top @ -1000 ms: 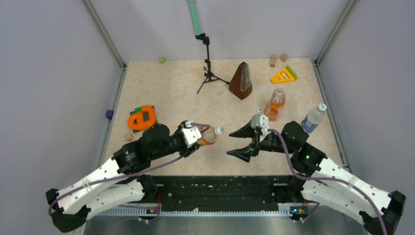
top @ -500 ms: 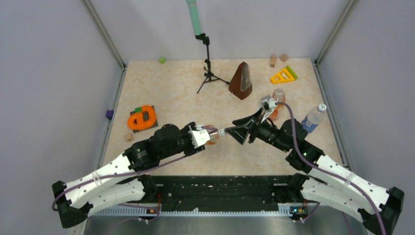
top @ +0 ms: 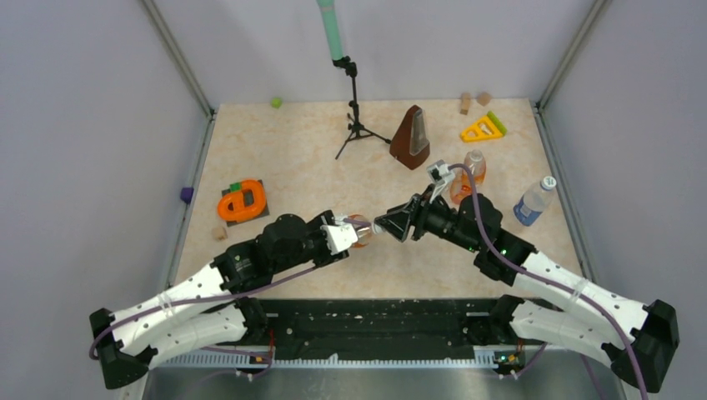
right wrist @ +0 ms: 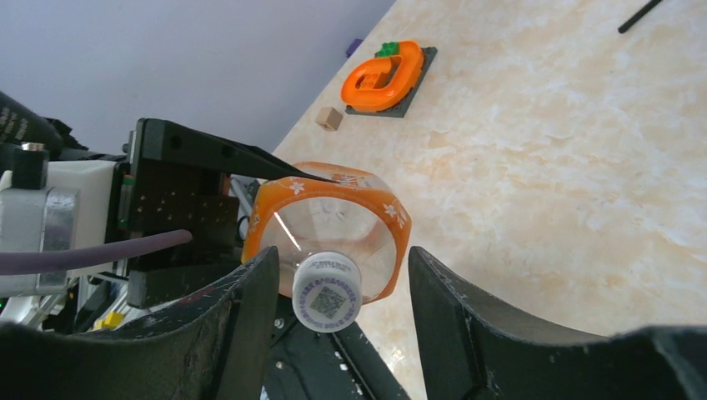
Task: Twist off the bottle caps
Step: Unscrew the bottle cap from the plastic bottle.
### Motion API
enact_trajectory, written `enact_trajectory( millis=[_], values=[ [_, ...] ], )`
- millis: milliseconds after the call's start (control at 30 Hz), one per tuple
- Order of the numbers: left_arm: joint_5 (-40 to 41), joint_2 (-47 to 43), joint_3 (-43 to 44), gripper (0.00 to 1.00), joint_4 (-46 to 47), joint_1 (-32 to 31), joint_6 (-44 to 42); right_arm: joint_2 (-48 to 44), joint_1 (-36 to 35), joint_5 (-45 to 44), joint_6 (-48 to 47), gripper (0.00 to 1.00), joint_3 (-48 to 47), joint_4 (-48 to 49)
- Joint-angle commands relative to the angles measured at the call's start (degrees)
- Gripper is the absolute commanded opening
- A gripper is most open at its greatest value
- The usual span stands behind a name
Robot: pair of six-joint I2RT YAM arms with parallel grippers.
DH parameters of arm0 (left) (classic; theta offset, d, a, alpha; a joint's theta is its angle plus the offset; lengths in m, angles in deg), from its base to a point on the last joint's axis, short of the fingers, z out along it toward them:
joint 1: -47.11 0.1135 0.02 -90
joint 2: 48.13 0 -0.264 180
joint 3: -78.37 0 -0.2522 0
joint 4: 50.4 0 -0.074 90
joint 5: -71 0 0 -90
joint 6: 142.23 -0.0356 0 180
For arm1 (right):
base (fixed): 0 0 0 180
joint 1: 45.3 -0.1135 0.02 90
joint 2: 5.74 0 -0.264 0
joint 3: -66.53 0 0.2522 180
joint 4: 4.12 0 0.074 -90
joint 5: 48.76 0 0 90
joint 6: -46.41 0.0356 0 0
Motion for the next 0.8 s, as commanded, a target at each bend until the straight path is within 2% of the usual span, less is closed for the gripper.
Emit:
enact_trajectory(
  millis=[0, 300, 400, 467, 567, 667, 767],
  values=[
    [11.43, -1.91, -0.56, 0.0, 7.58, -0.29, -0.63, -0.25, -0.46, 3.76, -0.04, 0.56, -1.96, 3.94],
    [12.34, -3.58, -1.03, 0.0, 8.18, -0.25, -0.79, 0.99, -0.45, 7.06, -2.65, 0.55, -2.47, 1.78],
    [12.63, -3.62, -0.98, 0.0, 7.9, -0.27, -0.85, 1.23, -0.45, 7.64, -2.82, 0.47, -2.48, 2.2],
    [12.51, -3.56, -0.89, 0.0, 7.81, -0.24, -0.88, 1.24, -0.51, 7.95, -2.81, 0.46, -2.18, 3.0],
    [11.93, -3.51, -0.83, 0.0, 7.73, -0.24, -0.73, 1.15, -0.45, 7.58, -2.85, 0.38, -1.69, 3.78],
    [11.48, -3.1, -0.55, 0.0, 7.44, -0.27, -0.42, 0.91, -0.49, 8.17, -3.47, 0.21, -1.28, 4.37],
    [10.26, -2.71, 0.07, 0.0, 6.46, -0.2, 0.45, 0.7, -0.49, 10.05, -5.57, 0.12, -0.7, 4.74]
  ],
)
